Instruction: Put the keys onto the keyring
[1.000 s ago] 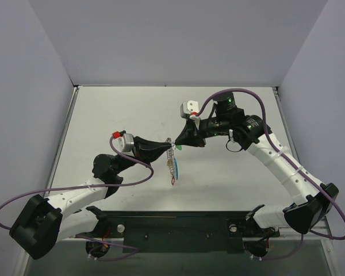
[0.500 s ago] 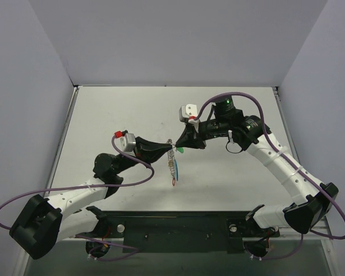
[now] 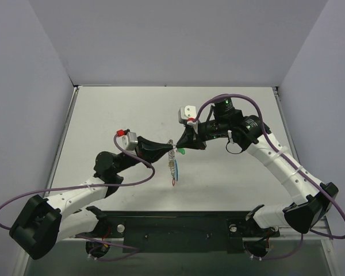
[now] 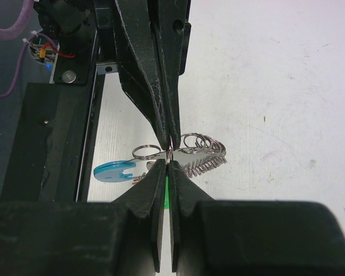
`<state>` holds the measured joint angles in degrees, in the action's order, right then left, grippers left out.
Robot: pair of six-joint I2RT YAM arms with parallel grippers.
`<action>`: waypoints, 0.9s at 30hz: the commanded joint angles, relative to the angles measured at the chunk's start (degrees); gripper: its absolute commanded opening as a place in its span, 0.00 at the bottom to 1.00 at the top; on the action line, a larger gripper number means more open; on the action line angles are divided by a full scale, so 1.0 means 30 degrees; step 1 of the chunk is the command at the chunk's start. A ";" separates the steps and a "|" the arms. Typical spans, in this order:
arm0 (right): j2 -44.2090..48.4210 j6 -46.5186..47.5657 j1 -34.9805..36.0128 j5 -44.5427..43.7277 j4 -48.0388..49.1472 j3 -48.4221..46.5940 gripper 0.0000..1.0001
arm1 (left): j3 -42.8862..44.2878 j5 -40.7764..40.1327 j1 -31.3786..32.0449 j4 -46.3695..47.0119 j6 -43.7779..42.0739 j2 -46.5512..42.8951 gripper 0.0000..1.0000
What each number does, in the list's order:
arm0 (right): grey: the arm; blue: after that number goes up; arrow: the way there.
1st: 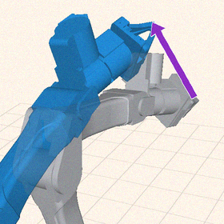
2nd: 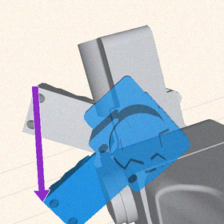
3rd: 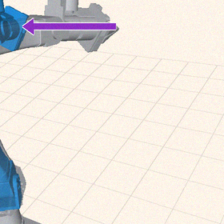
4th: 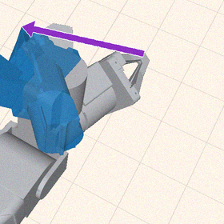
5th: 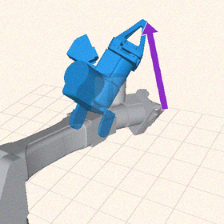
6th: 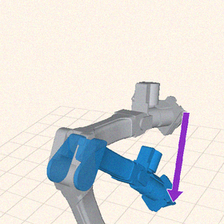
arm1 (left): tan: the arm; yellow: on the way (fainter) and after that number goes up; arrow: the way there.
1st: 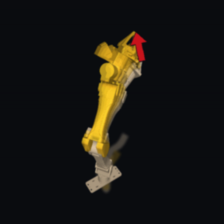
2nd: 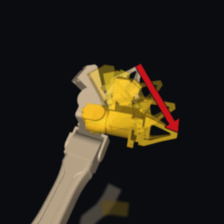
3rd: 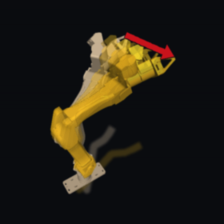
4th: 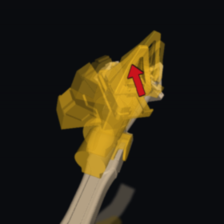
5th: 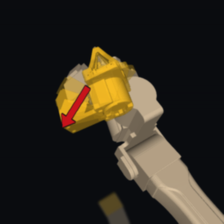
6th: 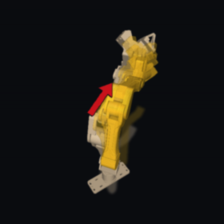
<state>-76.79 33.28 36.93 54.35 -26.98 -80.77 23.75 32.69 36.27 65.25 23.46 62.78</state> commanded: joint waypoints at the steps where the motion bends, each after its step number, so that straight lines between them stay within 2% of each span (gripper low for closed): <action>1: -0.0329 0.0303 0.0464 0.0752 -0.0526 -0.0791 0.00 | 0.1312 -0.0173 -0.0079 0.0193 -0.0379 -0.0479 0.00; 27: -0.0740 0.1798 0.0874 -0.0069 -0.2490 -0.1728 0.00 | 0.2074 -0.0115 -0.0079 -0.1947 -0.0732 -0.0538 0.00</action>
<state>-78.59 38.13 37.98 50.92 -32.77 -83.79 26.26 33.34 36.27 57.12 21.93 62.04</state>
